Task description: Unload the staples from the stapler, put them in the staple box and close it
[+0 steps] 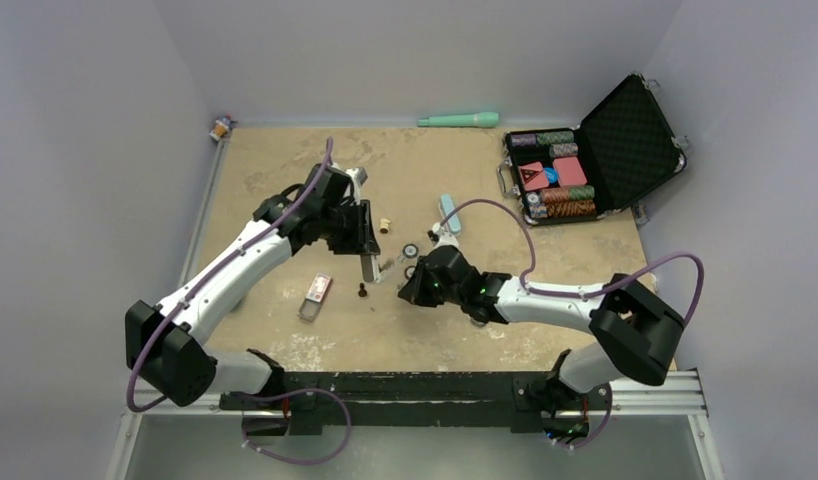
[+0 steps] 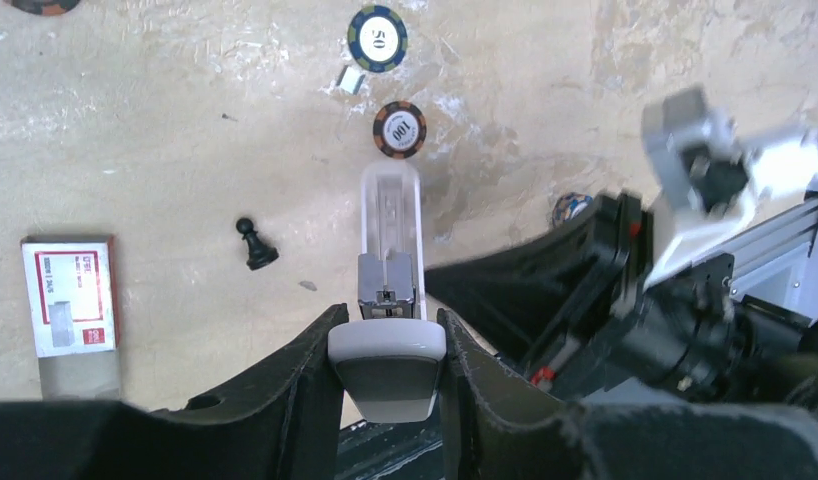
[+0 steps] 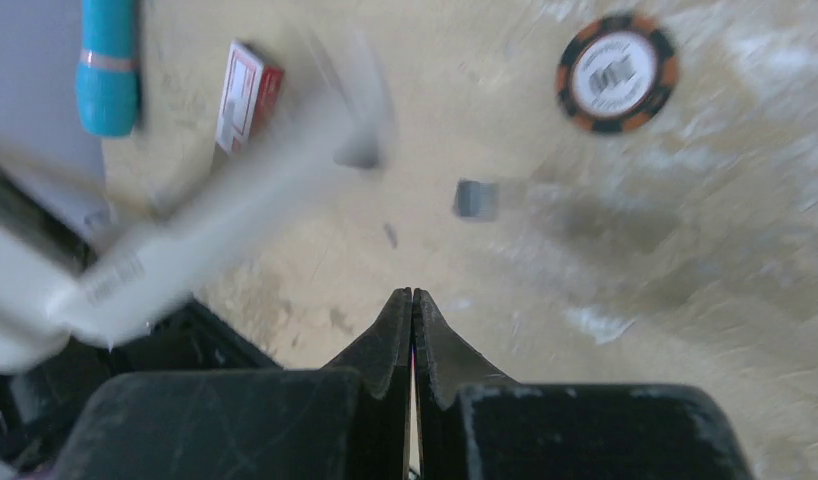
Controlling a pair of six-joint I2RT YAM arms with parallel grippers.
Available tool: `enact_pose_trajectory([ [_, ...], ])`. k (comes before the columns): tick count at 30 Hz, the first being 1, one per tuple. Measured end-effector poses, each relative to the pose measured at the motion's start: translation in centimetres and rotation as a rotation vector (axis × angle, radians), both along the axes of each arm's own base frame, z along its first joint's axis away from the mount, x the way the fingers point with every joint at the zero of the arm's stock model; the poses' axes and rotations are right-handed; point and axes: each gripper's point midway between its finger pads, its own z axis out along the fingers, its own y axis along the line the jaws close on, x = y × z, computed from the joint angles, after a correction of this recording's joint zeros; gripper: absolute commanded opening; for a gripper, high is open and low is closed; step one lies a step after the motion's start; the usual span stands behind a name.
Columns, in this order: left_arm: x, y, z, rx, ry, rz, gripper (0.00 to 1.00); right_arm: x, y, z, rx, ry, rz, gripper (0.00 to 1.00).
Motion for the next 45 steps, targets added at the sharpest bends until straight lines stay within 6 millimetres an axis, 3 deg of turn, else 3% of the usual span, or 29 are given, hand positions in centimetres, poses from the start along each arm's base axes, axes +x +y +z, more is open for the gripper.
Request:
enact_pose_trajectory([
  [3,1.0,-0.2,0.2,-0.001,0.000,0.009,0.00,-2.4,0.9,0.4,0.021,0.012,0.050,0.00],
  [9,2.5,-1.1,0.4,-0.002,0.001,0.008,0.00,-6.1,2.8,3.3,0.108,0.004,0.125,0.00],
  [21,2.6,-1.4,0.0,-0.003,0.020,0.001,0.00,-6.4,2.3,5.9,0.170,-0.023,0.103,0.00],
  [32,1.6,-1.4,-1.8,-0.014,0.044,-0.013,0.00,-8.1,1.4,6.5,0.262,-0.055,0.141,0.00],
  [39,1.4,-1.5,-0.9,-0.046,0.018,-0.019,0.00,-8.7,2.0,7.9,0.309,-0.077,0.162,0.00],
  [40,1.4,-1.6,-0.6,-0.053,0.010,-0.020,0.00,-8.8,2.1,7.9,0.312,-0.078,0.167,0.17],
  [42,1.2,-1.6,-0.2,-0.067,-0.004,-0.026,0.03,-9.2,2.3,8.2,0.322,-0.080,0.179,0.73],
  [43,1.1,-1.6,-0.1,-0.073,-0.007,-0.030,0.03,-9.4,2.4,8.3,0.329,-0.073,0.178,0.90],
  [44,0.9,-1.6,0.0,-0.076,-0.009,-0.033,0.02,-9.5,2.5,8.3,0.331,-0.075,0.181,0.98],
  [45,0.7,-1.5,0.0,-0.079,-0.011,-0.037,0.00,-9.7,2.6,8.4,0.333,-0.075,0.185,0.99],
])
